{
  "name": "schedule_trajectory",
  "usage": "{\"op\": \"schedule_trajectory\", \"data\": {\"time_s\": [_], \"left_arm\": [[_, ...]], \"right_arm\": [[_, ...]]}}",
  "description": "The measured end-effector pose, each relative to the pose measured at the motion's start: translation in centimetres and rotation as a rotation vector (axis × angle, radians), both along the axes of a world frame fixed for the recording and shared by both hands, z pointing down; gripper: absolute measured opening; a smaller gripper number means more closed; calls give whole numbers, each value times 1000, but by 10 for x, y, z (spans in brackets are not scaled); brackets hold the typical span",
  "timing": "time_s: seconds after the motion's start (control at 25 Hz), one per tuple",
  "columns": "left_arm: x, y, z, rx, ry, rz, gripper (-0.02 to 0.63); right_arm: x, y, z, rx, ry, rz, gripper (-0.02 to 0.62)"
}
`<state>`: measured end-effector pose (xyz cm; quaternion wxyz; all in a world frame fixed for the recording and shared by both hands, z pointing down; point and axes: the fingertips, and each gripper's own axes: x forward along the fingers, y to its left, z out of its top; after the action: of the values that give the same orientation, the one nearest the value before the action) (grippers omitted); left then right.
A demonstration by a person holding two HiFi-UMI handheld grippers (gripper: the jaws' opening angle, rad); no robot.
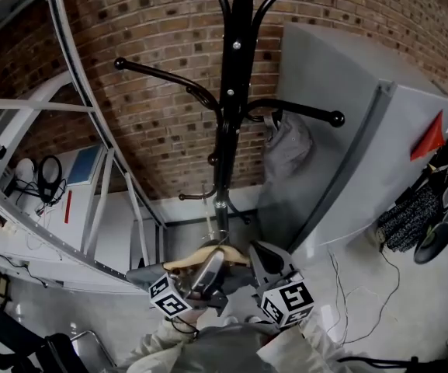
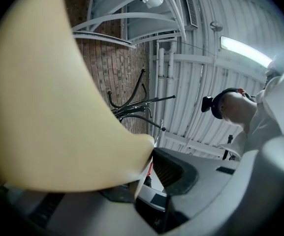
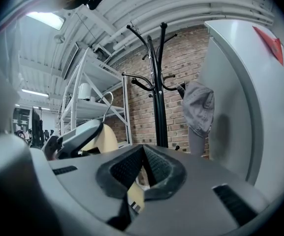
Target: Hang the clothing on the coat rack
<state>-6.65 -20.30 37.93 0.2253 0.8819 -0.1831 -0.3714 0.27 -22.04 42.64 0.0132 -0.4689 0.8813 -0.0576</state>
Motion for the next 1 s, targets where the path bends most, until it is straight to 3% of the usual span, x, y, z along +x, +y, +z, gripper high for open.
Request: {"op": "schedule_trajectory", "data": {"time_s": [1.0], "left_arm": [[7,-58,-46,60,24,-80,114]], "right_arm": [[25,-36,-31,80,-12,-30,25]]}}
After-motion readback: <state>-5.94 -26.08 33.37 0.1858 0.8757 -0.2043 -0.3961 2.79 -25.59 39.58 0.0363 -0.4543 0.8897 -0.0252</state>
